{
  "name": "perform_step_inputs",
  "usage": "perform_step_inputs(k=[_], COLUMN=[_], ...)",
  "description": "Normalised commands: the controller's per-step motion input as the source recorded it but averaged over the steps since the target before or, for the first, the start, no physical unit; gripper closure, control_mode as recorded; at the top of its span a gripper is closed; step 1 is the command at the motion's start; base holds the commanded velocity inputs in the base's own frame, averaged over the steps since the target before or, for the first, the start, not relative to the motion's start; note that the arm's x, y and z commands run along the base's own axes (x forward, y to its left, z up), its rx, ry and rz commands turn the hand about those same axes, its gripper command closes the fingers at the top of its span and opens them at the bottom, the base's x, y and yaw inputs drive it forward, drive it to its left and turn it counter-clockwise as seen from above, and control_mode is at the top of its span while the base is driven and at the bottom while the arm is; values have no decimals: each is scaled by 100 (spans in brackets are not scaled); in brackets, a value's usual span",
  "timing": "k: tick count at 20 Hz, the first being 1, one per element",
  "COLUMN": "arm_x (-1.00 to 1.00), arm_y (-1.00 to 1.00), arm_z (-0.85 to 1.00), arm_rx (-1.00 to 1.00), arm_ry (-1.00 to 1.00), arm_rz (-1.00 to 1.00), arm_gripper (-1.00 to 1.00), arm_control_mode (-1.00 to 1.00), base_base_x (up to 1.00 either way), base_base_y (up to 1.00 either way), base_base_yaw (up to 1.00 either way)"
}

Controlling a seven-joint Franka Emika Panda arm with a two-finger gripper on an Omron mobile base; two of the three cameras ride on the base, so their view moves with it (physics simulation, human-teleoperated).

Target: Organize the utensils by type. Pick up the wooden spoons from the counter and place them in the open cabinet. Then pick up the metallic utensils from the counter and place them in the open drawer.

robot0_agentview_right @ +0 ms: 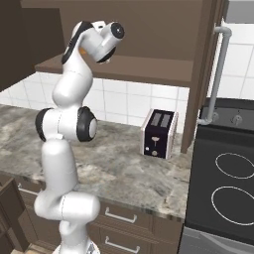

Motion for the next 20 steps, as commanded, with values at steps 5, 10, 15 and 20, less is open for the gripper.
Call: perform_step_inputs(k=[5,10,15,20], arm_x=[33,30,11,0], arm_y=[14,15,13,13], arm_z=[-18,-26,-37,-46], arm_rx=[0,0,0,0], arm_ry=[0,2,3,0], arm_rz=[0,0,0,0], arm_gripper=[100,100,100,-100], arm_control_mode=[-100,-100,-100,-100], base_base_x=[0,0,0,0], base_base_y=[0,0,0,0], base_base_yaw=[0,0,0,0])
